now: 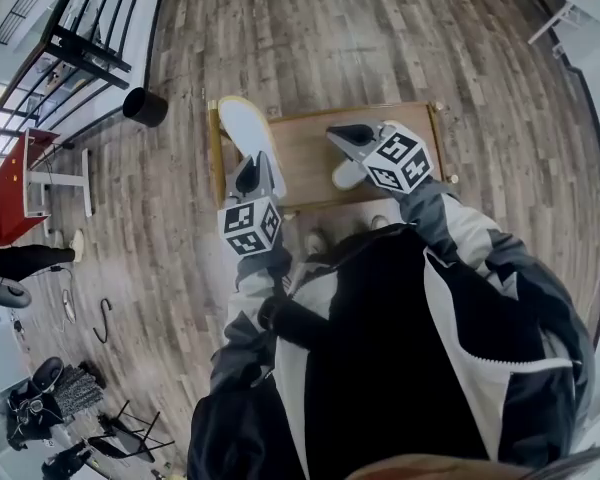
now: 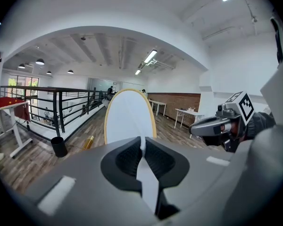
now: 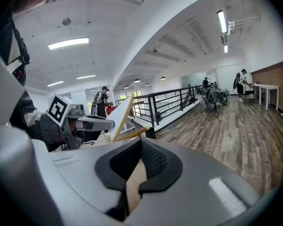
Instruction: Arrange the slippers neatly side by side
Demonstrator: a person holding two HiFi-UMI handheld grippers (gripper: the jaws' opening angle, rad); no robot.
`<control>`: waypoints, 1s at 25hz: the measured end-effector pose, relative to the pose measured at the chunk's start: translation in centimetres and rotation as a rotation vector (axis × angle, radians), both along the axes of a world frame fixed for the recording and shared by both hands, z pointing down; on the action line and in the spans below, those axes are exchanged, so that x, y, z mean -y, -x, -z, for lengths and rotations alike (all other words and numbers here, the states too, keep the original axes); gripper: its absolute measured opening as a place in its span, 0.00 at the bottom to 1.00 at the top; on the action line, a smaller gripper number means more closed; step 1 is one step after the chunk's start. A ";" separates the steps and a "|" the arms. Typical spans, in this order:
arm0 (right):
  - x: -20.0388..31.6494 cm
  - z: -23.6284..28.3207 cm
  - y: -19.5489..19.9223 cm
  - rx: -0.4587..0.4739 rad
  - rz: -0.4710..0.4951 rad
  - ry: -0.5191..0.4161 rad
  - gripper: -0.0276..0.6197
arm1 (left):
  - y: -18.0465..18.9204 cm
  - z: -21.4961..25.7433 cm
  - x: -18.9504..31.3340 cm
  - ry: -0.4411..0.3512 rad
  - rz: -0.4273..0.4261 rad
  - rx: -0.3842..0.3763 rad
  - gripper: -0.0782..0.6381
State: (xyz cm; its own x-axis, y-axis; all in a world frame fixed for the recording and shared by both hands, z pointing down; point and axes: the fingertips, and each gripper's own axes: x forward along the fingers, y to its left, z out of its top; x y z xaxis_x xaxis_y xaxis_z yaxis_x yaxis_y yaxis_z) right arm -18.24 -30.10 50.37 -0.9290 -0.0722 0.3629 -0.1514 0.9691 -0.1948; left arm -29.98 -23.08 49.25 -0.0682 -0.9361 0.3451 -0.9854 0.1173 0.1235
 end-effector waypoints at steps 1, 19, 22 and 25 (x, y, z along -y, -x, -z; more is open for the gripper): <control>-0.1 0.1 0.3 0.005 -0.001 0.002 0.05 | 0.4 -0.2 -0.1 0.008 -0.004 0.004 0.15; -0.4 0.2 -1.0 0.041 -0.057 -0.008 0.05 | 4.9 -12.8 -0.1 0.274 0.003 -0.050 0.15; -0.3 0.1 -2.1 0.042 -0.067 -0.021 0.05 | 5.2 -15.5 -0.2 0.330 0.008 -0.059 0.15; -0.1 0.1 -2.8 0.035 -0.084 -0.032 0.05 | 6.0 -17.8 -0.2 0.386 0.007 -0.044 0.15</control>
